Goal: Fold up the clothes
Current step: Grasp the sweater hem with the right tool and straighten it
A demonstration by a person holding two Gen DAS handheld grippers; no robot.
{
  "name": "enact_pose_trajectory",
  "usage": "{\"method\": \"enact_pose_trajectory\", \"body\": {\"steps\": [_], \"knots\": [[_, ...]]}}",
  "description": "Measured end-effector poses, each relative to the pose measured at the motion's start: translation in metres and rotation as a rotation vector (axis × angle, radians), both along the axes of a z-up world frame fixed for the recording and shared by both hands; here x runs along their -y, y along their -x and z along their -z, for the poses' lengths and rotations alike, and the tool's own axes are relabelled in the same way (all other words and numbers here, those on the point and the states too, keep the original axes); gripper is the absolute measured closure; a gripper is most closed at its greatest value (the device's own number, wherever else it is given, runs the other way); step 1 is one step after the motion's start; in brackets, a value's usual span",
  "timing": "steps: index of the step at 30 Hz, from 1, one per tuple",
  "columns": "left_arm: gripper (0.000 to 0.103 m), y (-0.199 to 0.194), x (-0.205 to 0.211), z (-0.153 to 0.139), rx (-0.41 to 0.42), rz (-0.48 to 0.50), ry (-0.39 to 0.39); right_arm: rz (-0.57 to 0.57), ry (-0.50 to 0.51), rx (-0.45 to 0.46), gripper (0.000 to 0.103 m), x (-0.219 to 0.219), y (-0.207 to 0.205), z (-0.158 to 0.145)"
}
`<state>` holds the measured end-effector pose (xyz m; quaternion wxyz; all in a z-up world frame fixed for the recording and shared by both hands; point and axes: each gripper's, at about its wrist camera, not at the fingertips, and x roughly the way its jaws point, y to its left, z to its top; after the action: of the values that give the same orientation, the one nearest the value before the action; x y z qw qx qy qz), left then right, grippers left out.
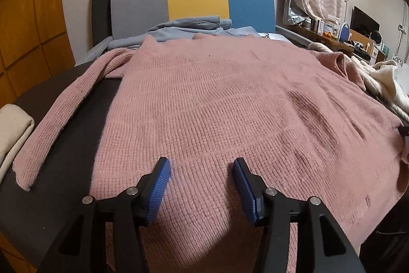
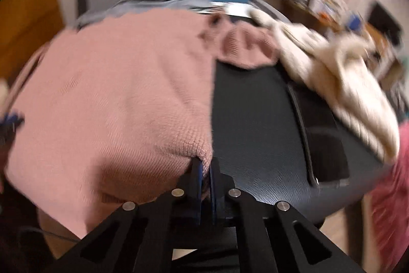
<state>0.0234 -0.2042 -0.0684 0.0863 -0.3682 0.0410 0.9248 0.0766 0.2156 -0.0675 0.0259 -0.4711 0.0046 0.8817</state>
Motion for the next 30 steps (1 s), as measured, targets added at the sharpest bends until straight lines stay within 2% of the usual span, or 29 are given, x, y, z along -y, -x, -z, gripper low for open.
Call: {"method": "enact_pose_trajectory", "body": {"steps": [2, 3, 6, 9, 12, 14, 17, 18, 20, 22, 24, 27, 30], "knots": [[0.047, 0.000, -0.003, 0.000, -0.002, 0.005, 0.021, 0.017, 0.044, 0.034, 0.097, -0.008, -0.001, 0.010], [0.047, 0.001, -0.003, 0.000, 0.000, 0.008, 0.031, 0.015, 0.062, 0.019, 0.095, -0.009, -0.004, 0.008], [0.047, 0.001, -0.002, -0.002, 0.019, 0.010, 0.023, 0.029, 0.111, -0.006, 0.064, -0.014, -0.012, -0.004], [0.047, 0.001, 0.004, -0.003, 0.022, -0.006, -0.015, -0.004, 0.076, -0.041, 0.064, -0.009, -0.023, -0.020], [0.047, 0.001, 0.003, -0.003, 0.020, -0.024, -0.027, -0.103, 0.159, -0.054, 0.069, 0.006, -0.031, -0.031], [0.047, 0.002, -0.001, -0.001, 0.014, -0.028, -0.004, -0.196, 0.227, -0.048, 0.069, 0.024, -0.033, -0.029], [0.047, 0.001, -0.006, -0.001, 0.010, -0.022, 0.032, -0.284, 0.161, 0.025, 0.070, 0.049, -0.026, -0.015], [0.047, 0.001, -0.005, -0.001, 0.011, -0.021, 0.030, -0.298, 0.125, 0.055, 0.073, 0.054, -0.024, -0.009], [0.047, 0.000, -0.003, -0.003, 0.012, -0.019, 0.015, -0.198, 0.005, 0.130, 0.073, 0.039, -0.025, 0.005], [0.047, -0.001, -0.002, -0.005, 0.012, -0.012, -0.003, -0.104, 0.034, 0.142, 0.073, 0.011, -0.029, 0.008], [0.047, -0.004, -0.005, -0.009, 0.001, 0.017, -0.039, -0.091, 0.108, 0.089, 0.073, 0.001, -0.034, -0.004], [0.047, -0.010, -0.018, -0.016, -0.038, 0.075, -0.064, -0.121, 0.149, 0.060, 0.073, 0.007, -0.031, -0.013], [0.047, -0.013, -0.035, -0.017, -0.045, 0.125, -0.034, -0.135, 0.155, 0.064, 0.073, 0.018, -0.021, -0.007]]}}
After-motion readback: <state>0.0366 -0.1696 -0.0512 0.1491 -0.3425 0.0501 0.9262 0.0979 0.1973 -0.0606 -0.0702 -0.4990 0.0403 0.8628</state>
